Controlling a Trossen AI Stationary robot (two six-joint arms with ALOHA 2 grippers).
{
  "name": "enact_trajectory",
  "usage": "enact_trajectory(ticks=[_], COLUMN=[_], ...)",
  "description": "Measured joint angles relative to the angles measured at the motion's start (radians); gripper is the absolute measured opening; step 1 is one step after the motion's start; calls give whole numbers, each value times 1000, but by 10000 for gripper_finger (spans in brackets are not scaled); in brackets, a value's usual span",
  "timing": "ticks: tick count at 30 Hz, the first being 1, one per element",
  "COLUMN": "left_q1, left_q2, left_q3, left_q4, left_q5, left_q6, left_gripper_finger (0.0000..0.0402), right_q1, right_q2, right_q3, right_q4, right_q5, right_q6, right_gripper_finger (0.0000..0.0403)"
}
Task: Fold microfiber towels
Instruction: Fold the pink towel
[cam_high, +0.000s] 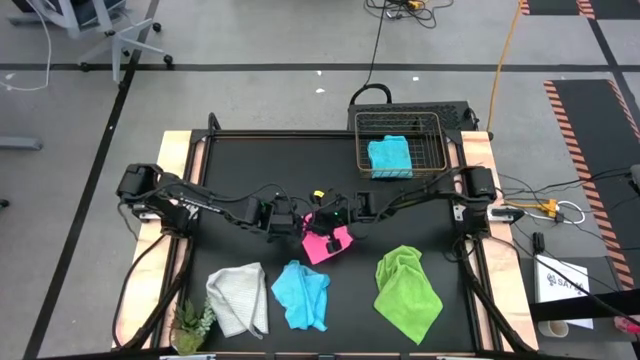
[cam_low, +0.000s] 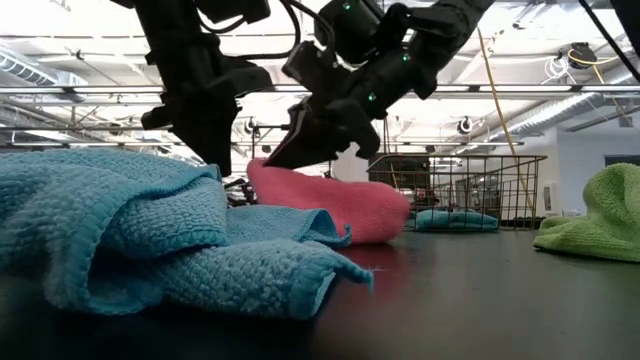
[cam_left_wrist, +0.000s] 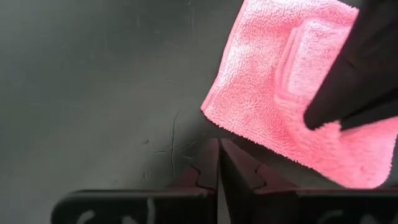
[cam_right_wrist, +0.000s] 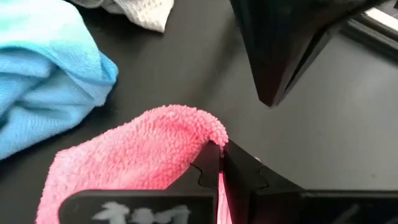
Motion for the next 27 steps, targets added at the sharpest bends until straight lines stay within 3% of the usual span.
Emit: enact_trajectory(ticks=[13,18,24,27], left_q1=[-33,-52,-47,-41], left_q2=[0,0,49,96], left_q3=[0,0,1,1], left_q4=[171,211,197,218], left_q5=[30,31,-15,-16], left_q6=[-13,-17,-28,-30], left_gripper_finger=[16,3,18,20], right_q1=[-43,-46,-33,-18], right_q2=[27,27,25,15], right_q3=[0,0,0,0], right_q4=[11,37,42,9], right_q5=[0,1,10,84], right_q6=[18,18,28,11], right_gripper_finger=[2,20,50,66])
